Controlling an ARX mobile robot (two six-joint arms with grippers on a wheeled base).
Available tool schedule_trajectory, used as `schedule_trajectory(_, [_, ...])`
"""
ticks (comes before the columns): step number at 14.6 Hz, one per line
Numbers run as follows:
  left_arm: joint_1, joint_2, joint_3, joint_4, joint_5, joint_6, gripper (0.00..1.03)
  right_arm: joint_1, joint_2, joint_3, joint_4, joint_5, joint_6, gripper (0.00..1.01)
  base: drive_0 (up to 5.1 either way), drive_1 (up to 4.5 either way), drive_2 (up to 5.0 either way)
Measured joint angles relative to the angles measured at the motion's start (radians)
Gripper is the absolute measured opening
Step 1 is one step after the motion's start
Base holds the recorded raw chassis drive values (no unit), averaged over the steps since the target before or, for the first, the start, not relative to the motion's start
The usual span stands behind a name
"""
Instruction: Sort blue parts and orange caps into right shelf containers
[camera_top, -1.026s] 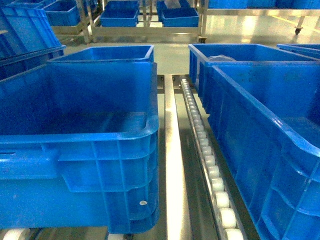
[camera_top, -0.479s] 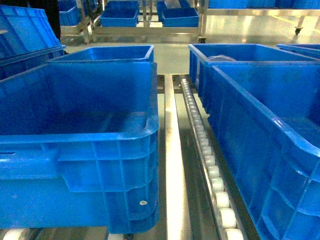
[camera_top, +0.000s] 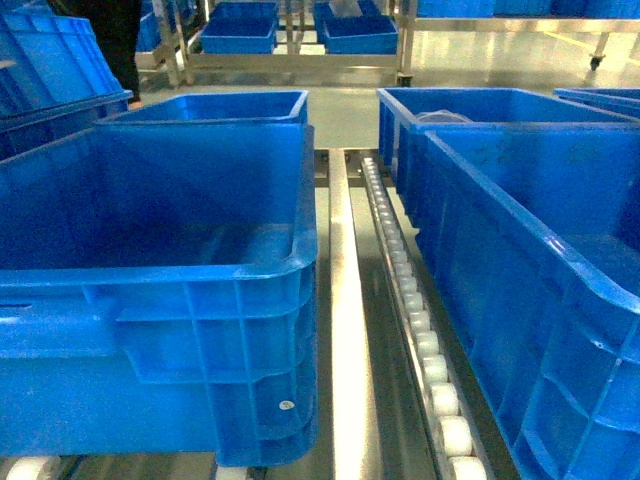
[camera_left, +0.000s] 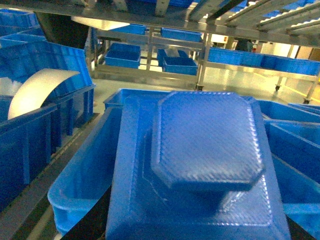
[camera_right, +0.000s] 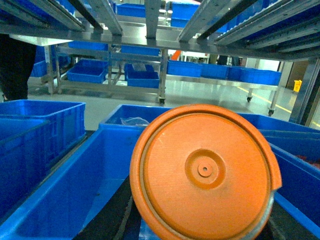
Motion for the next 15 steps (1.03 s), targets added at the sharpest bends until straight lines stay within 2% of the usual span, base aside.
schedule_trajectory(1, [-0.004, 0.196, 0.05, 0.166, 0.0, -0.005, 0.42, -0.046, 0.189, 0.03, 0.137, -0.052, 0.0, 0.43, 0.0, 0.0, 0.0])
schedule_trajectory(2, [-0.033, 0.414, 0.152, 0.329, -0.001, -0.009, 0.42, -0.058, 0.406, 0.09, 0.293, -0.09, 0.0, 0.43, 0.0, 0.0, 0.0])
schedule_trajectory(3, [-0.061, 0.633, 0.282, 0.454, -0.019, -0.013, 0.42, -0.058, 0.618, 0.19, 0.401, -0.137, 0.008, 0.43, 0.0, 0.0, 0.0])
schedule_trajectory(4, [-0.076, 0.812, 0.401, 0.479, -0.026, -0.028, 0.42, -0.057, 0.798, 0.295, 0.44, -0.152, 0.019, 0.43, 0.0, 0.0, 0.0])
schedule_trajectory(5, [-0.082, 1.003, 0.536, 0.413, -0.048, -0.054, 0.42, -0.056, 1.001, 0.419, 0.452, -0.15, 0.042, 0.43, 0.0, 0.0, 0.0])
schedule_trajectory(6, [-0.093, 1.175, 0.636, 0.348, -0.057, -0.071, 0.46, -0.056, 1.156, 0.511, 0.427, -0.143, 0.068, 0.43, 0.0, 0.0, 0.0])
schedule_trajectory(7, [-0.109, 1.252, 0.678, 0.327, -0.076, -0.078, 0.57, -0.052, 1.285, 0.572, 0.422, -0.137, 0.084, 0.5, 0.0, 0.0, 0.0])
schedule_trajectory(8, [-0.126, 1.25, 0.7, 0.309, -0.103, -0.077, 0.7, -0.04, 1.329, 0.592, 0.404, -0.09, 0.085, 0.61, 0.0, 0.0, 0.0])
schedule_trajectory(10, [-0.132, 1.184, 0.738, 0.322, -0.109, -0.078, 0.95, -0.037, 1.313, 0.598, 0.416, -0.068, 0.085, 0.86, 0.0, 0.0, 0.0])
schedule_trajectory(11, [-0.13, 1.184, 0.74, 0.314, -0.113, -0.078, 0.99, -0.037, 1.308, 0.603, 0.42, -0.065, 0.086, 1.0, 0.0, 0.0, 0.0])
schedule_trajectory(12, [-0.128, 1.2, 0.736, 0.305, -0.116, -0.078, 0.98, -0.037, 1.309, 0.603, 0.416, -0.066, 0.087, 0.97, 0.0, 0.0, 0.0])
schedule_trajectory(13, [-0.129, 1.203, 0.707, 0.375, -0.151, -0.045, 0.92, -0.037, 1.3, 0.559, 0.542, -0.101, 0.087, 0.84, 0.0, 0.0, 0.0])
schedule_trajectory(14, [-0.124, 1.144, 0.608, 0.443, -0.168, 0.029, 0.76, -0.034, 1.245, 0.479, 0.583, -0.103, 0.087, 0.7, 0.0, 0.0, 0.0])
schedule_trajectory(15, [-0.114, 1.088, 0.525, 0.47, -0.166, 0.056, 0.64, -0.029, 1.19, 0.402, 0.594, -0.101, 0.087, 0.56, 0.0, 0.0, 0.0])
